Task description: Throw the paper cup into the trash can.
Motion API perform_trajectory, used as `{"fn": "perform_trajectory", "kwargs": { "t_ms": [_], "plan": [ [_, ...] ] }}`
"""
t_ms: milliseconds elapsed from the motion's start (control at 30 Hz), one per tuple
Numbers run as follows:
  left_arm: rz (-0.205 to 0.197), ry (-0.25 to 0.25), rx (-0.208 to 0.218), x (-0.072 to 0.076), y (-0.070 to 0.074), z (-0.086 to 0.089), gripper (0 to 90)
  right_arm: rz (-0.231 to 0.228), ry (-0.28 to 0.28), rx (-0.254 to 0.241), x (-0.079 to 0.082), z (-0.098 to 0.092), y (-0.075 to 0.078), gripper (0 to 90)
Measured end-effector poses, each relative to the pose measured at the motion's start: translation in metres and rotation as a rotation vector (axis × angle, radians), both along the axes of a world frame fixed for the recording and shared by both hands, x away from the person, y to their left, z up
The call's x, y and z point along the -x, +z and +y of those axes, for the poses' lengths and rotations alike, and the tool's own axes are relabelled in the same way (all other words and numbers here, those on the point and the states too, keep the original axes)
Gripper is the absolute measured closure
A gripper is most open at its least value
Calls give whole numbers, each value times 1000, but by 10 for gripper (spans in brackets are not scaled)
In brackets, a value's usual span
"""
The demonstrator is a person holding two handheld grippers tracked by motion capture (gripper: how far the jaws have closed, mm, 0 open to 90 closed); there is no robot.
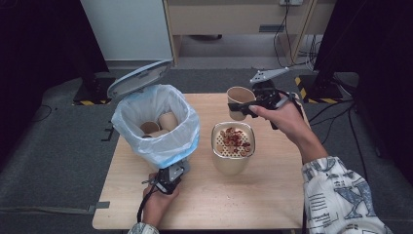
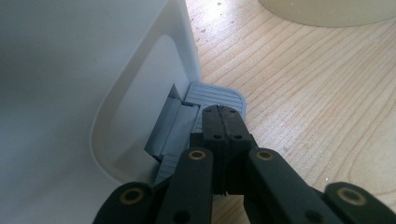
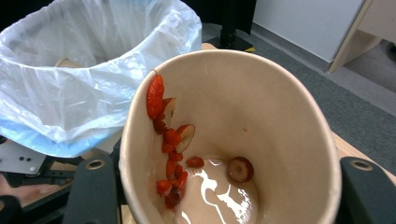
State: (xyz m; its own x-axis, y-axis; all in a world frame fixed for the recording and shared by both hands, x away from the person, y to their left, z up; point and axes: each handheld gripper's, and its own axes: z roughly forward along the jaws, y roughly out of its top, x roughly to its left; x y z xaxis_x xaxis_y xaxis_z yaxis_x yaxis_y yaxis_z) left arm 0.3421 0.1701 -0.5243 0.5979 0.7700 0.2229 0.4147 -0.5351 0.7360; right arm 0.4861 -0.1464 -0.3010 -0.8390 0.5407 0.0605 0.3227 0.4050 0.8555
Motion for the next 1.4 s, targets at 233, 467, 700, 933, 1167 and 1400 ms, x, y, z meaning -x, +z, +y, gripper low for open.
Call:
{"fn": "perform_trajectory", "kwargs": {
  "t_ms": [233, 467, 700, 933, 1167, 1400],
  "plan": [
    [-3, -2, -6, 0, 0, 0, 894, 0, 4, -2, 0, 10, 3, 362],
    [-1, -1, -3, 0, 0, 0, 894, 2, 9, -1, -2, 20, 7, 362],
    [0, -2, -4, 0, 0, 0, 894, -2, 24, -10, 1, 31, 15, 362],
    [-2, -2, -5, 0, 0, 0, 893, 1, 24, -13, 2, 36, 18, 362],
    [0, 0, -2, 0, 0, 0, 893, 7, 33, -13, 3, 47, 23, 362],
    [0, -3, -4, 0, 0, 0, 894, 5, 51, -21, 4, 62, 34, 361]
  ]
}}
